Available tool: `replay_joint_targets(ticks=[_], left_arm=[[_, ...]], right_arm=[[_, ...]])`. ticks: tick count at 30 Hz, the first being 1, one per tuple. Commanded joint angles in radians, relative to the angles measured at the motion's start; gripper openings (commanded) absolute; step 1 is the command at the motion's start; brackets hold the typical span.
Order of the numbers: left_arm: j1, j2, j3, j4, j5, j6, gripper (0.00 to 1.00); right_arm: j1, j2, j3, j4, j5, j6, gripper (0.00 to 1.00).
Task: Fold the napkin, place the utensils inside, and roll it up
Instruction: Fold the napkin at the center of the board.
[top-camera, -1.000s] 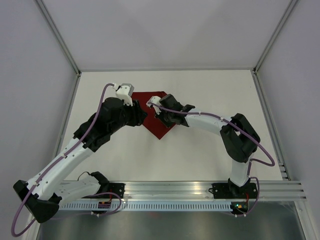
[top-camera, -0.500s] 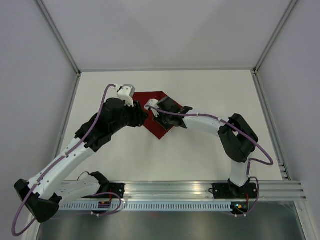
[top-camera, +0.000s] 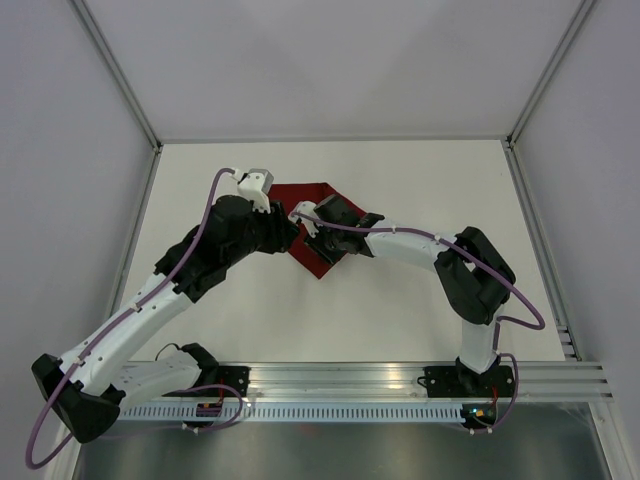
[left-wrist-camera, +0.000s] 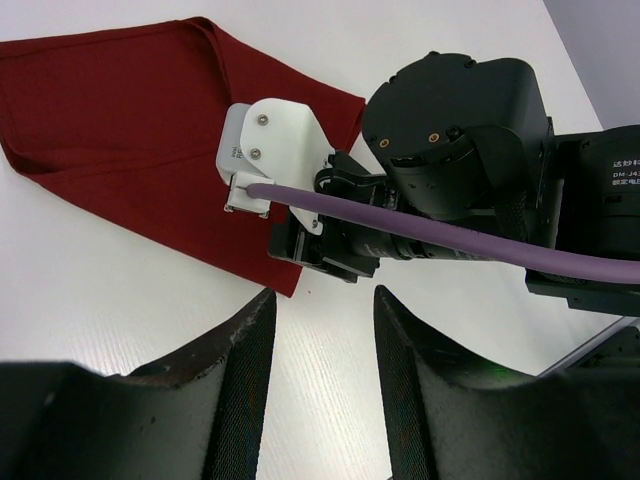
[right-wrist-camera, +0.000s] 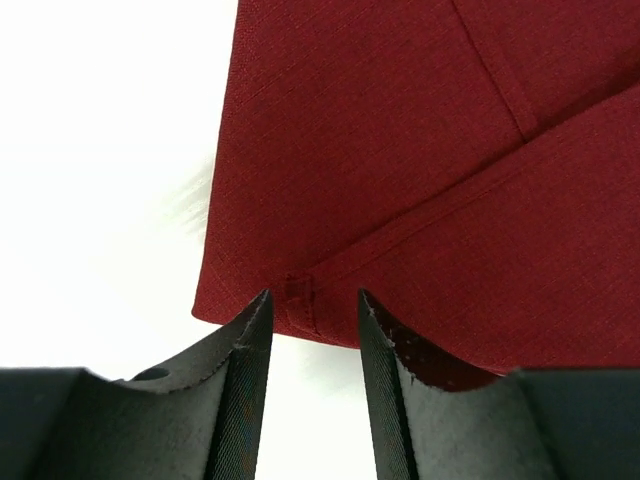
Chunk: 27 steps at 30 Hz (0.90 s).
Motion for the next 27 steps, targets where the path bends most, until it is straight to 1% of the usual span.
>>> replay_joint_targets(ticks=[1, 8, 9, 12, 15, 16, 21, 22, 24, 26, 27], left_arm=[[0.002, 0.0, 0.004, 0.041, 0.025, -0.04, 0.5], [0.002, -0.007, 0.007, 0.043, 0.019, -0.042, 0.5], [0.003, -0.007, 0.007, 0.043, 0.016, -0.042, 0.5], [0.002, -0.011, 0.012, 0.058, -0.001, -0.045, 0.51], [0.003, 0.0, 0.023, 0.098, -0.001, -0.04, 0.52], [0.003, 0.006, 0.029, 0.114, 0.005, -0.037, 0.52], [0.0, 0.087, 0.044, 0.207, 0.039, 0.004, 0.52], [0.0, 0.104, 0.046, 0.219, 0.04, 0.015, 0.52], [-0.007, 0.172, 0.052, 0.256, 0.037, 0.046, 0.52], [-0.021, 0.225, 0.052, 0.3, 0.021, 0.089, 0.52], [-0.039, 0.276, 0.053, 0.312, -0.002, 0.106, 0.52]], right_arm=[[0.006, -0.02, 0.018, -0.017, -0.026, 0.012, 0.46], [0.006, -0.03, 0.041, -0.051, -0.071, 0.026, 0.46], [0.006, -0.035, 0.039, -0.051, -0.072, 0.029, 0.44], [0.001, -0.066, 0.039, -0.06, -0.054, 0.039, 0.44], [-0.055, -0.116, 0.044, -0.054, -0.075, 0.064, 0.44], [-0.098, -0.128, 0.053, -0.058, -0.09, 0.072, 0.44], [-0.229, -0.205, 0.061, -0.061, -0.15, 0.099, 0.44], [-0.273, -0.213, 0.062, -0.061, -0.158, 0.105, 0.44], [-0.316, -0.228, 0.059, -0.06, -0.181, 0.113, 0.44], [-0.385, -0.234, 0.059, -0.055, -0.219, 0.119, 0.44], [-0.432, -0.234, 0.062, -0.055, -0.232, 0.121, 0.44]])
